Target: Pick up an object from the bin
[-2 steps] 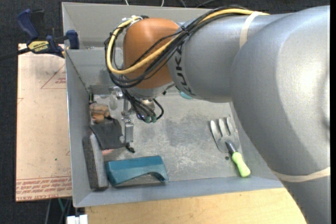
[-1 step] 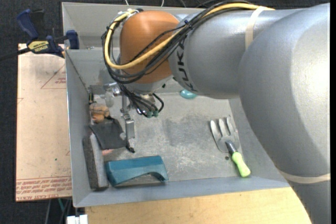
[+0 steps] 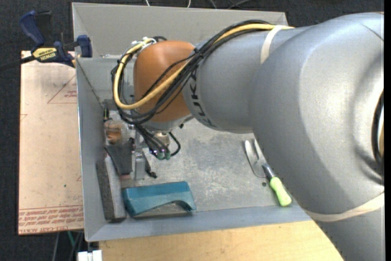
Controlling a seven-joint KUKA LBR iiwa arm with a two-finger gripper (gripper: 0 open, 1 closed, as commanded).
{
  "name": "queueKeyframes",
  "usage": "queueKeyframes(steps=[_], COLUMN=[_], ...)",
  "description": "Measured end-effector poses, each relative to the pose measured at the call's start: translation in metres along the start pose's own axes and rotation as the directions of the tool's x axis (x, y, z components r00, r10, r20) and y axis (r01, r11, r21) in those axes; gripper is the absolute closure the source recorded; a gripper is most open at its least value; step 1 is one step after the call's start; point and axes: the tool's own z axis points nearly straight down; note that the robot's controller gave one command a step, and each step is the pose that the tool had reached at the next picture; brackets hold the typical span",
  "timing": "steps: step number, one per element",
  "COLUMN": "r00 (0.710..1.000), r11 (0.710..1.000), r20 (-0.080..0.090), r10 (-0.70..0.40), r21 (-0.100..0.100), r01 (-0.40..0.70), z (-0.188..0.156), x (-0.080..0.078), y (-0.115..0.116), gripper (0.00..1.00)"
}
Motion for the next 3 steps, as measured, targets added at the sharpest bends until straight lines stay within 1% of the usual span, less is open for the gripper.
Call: queueKeyframes(steps=[1,2,3], r00=[0.990,1.000,0.991], r11=[0.990,1.000,0.991], r20=[0.020,0.008,0.015], r10=[0.141,0.015,0.131], r21=[-0.002,-0.002,-0.004], r01=[-0.141,-0.015,-0.131], z=[0.021,0.027,0.020], x=[0.025,0.012,0.028], y=[0.008,-0.010,-0.008], gripper=[0.00,0.00,1.00])
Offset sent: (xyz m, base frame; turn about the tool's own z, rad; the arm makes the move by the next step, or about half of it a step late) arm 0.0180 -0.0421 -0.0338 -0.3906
